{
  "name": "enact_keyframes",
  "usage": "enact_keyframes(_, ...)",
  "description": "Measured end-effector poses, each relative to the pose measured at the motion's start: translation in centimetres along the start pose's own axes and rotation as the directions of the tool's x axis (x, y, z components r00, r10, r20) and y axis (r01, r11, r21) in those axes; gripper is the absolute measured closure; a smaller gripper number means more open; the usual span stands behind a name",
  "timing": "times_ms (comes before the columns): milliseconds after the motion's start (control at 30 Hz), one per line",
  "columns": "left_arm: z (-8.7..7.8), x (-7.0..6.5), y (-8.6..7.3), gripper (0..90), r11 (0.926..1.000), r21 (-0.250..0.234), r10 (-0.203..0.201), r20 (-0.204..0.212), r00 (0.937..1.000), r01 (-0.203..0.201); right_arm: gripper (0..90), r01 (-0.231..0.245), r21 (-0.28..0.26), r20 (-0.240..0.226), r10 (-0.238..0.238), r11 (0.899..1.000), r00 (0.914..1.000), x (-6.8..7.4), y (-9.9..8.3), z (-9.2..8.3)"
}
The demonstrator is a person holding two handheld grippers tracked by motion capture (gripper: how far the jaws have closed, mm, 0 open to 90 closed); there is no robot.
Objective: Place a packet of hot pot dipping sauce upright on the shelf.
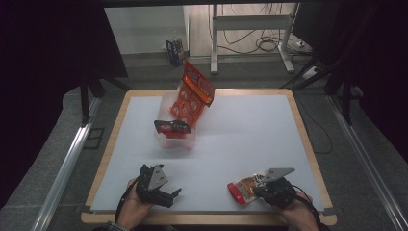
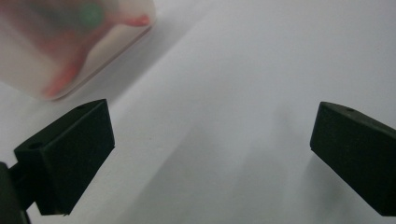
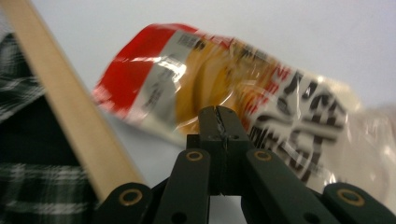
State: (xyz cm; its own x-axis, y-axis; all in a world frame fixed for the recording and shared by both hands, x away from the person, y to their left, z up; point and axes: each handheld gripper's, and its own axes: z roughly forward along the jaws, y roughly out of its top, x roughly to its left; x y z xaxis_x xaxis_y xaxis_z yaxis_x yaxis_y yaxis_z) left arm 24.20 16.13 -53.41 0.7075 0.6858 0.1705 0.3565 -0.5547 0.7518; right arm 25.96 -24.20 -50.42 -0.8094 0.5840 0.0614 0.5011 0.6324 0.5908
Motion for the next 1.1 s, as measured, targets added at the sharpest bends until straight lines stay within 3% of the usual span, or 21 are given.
enact_keyframes(167, 0.0, 0.0, 0.0, 0.0, 1.0000, 0.000, 0.004, -0.003, 1.0000, -0.004, 88.9, 0.029, 0.049, 0.006, -0.029, 0.998, 0.9996, 0.7, -1.2, -0.1)
enact_keyframes(300, 0.1, 0.0, 0.1, 0.0, 1.0000, 0.001, 0.007, -0.001, 1.0000, -0.007, 89.1, 0.029, 0.040, 0.013, -0.030, 0.999, 0.9995, 0.5, -0.8, 0.3)
enact_keyframes(367, 0.1, 0.0, 0.1, 0.0, 1.0000, 0.001, 0.008, 0.000, 1.0000, -0.008, 89.1, 0.051, 0.042, 0.026, -0.052, 0.998, 0.9983, 0.5, -0.4, 0.6)
enact_keyframes(933, 0.2, 0.1, 0.2, 0.0, 0.9999, 0.005, 0.015, 0.003, 0.9999, -0.015, 89.2, 0.092, 0.003, 0.088, -0.092, 0.996, 0.9919, -0.9, 4.9, 5.0)
enact_keyframes(1100, 0.1, 0.1, 0.2, 0.0, 0.9999, 0.006, 0.015, 0.001, 0.9999, -0.015, 89.1, 0.113, 0.012, 0.100, -0.114, 0.993, 0.9885, -0.9, 6.5, 6.1)
